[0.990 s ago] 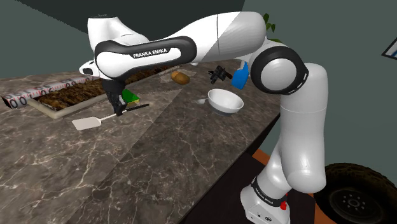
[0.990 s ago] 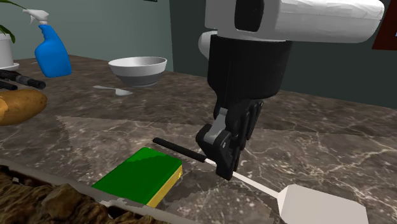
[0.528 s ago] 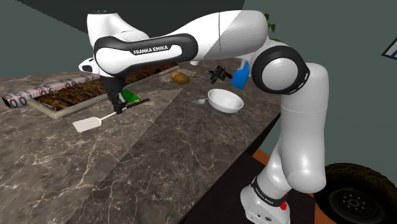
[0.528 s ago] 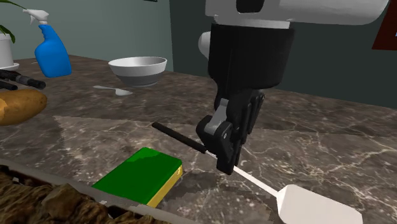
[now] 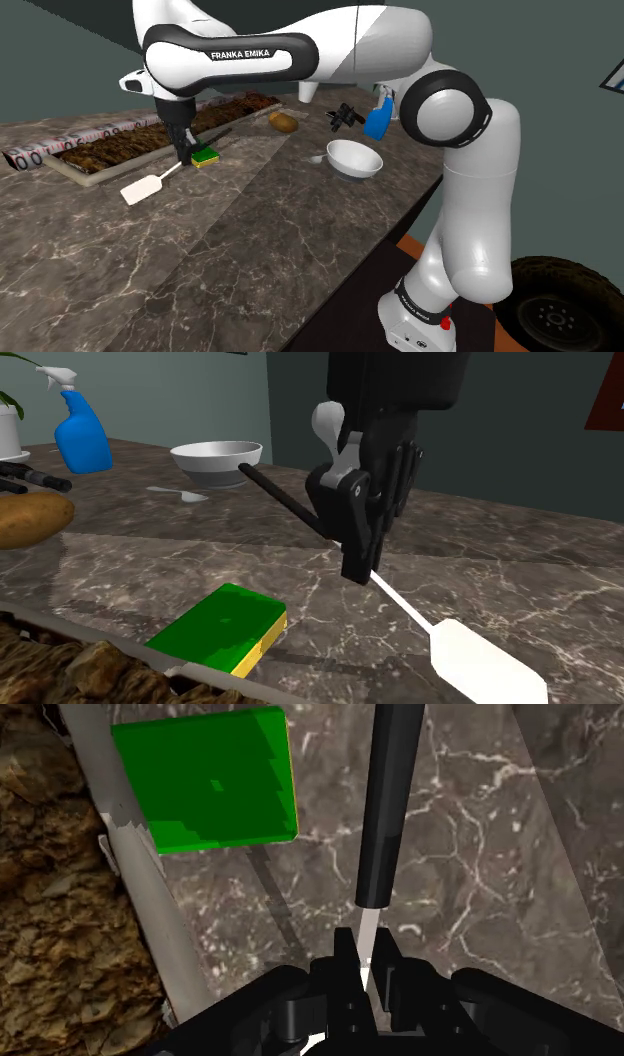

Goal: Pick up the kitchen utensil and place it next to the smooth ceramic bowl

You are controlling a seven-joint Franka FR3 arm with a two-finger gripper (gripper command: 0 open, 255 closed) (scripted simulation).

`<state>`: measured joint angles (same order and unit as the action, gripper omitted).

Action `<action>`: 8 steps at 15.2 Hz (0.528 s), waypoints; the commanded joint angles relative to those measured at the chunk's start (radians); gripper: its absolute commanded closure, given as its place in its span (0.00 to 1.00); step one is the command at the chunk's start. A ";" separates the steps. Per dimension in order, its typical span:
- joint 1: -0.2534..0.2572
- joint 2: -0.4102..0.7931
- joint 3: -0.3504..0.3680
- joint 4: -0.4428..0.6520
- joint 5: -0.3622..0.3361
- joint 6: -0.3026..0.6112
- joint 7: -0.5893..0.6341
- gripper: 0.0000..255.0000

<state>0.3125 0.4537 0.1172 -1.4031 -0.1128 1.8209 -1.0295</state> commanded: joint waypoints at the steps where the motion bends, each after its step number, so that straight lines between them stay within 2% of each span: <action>1: 0.002 -0.002 0.001 0.022 0.001 -0.025 -0.001 1.00; 8: 0.005 -0.003 0.002 0.115 0.002 -0.118 -0.007 1.00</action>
<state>0.3171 0.4471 0.1189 -1.3062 -0.1104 1.7177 -1.0347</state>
